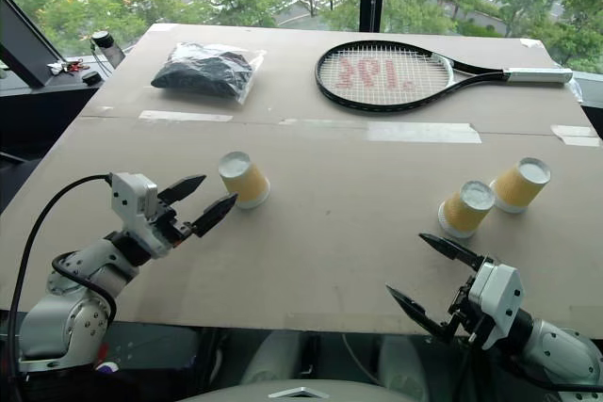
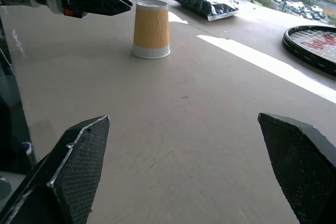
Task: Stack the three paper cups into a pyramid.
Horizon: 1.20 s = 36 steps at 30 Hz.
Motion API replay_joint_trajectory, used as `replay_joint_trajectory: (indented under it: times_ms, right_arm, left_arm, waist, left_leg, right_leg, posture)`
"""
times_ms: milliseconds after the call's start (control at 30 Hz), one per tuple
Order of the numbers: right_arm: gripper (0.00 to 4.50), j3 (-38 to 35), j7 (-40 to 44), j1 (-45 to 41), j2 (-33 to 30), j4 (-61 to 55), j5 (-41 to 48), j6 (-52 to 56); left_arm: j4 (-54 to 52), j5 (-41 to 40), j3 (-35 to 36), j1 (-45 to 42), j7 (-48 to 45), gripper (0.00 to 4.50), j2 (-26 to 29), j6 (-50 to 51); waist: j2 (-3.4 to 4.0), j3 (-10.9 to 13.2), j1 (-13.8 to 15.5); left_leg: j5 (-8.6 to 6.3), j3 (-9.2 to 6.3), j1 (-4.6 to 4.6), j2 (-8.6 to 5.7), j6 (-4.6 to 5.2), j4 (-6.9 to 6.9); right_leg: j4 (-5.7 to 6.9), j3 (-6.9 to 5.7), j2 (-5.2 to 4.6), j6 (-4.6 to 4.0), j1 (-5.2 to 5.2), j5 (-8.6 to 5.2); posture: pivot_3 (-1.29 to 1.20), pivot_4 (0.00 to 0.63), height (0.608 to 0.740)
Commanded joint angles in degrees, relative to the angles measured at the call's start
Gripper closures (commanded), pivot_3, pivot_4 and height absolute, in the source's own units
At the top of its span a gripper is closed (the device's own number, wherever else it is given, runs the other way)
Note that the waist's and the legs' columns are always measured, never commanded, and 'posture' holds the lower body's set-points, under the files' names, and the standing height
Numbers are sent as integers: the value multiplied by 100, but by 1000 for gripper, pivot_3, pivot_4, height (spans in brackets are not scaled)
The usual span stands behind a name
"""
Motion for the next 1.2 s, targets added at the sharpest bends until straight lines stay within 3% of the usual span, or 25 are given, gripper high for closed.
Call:
replay_joint_trajectory:
  times_ms: [33,300,400,500,567,867,1200]
  right_arm:
    - [0,2,64,-85,-60,-102,63,-194]
    - [0,322,-167,-89,42,-210,-156,-239]
    - [0,248,-233,-42,40,-202,-135,-273]
    - [0,418,-347,79,94,-327,-271,-291]
    - [0,451,-380,79,97,-306,-279,-296]
    - [0,642,-638,87,140,-358,-426,-267]
    - [0,764,-1469,232,660,-344,-1077,-421]
  left_arm:
    - [152,179,-141,-367,92,71,52,-27]
    - [668,612,-552,-754,25,71,26,-249]
    - [856,814,-633,-807,83,940,-59,-462]
    - [954,780,-556,-759,-101,2236,-61,-716]
    - [1008,753,-541,-824,-142,2556,-88,-822]
    - [1045,585,-909,-1698,-676,2589,91,-355]
    - [2608,1142,-1987,-3447,-1119,2589,-394,-284]
  waist:
    - [-1,0,-21]
    - [-1,1,-40]
    - [-1,1,-38]
    - [-1,1,-37]
    - [-2,1,-38]
    - [-6,3,-7]
    - [-8,4,-74]
  left_leg:
    - [0,0,-1,-1,0,-1]
    - [0,0,-1,-1,0,-1]
    - [0,0,0,-1,0,-1]
    - [0,0,0,-1,0,-1]
    - [0,-1,0,0,-1,-1]
    - [0,-5,-2,-4,-1,0]
    - [2,6,0,-9,-2,4]
  right_leg:
    - [0,0,1,0,1,0]
    - [5,7,30,1,0,0]
    - [8,5,30,1,1,1]
    - [8,6,21,1,1,1]
    - [8,5,7,1,0,0]
    - [8,-6,12,2,0,1]
    - [17,1,46,5,-7,1]
  posture:
    - [0,150,740]
    - [0,150,740]
    - [0,150,740]
    - [0,150,740]
    - [0,150,740]
    - [0,150,740]
    - [0,150,740]
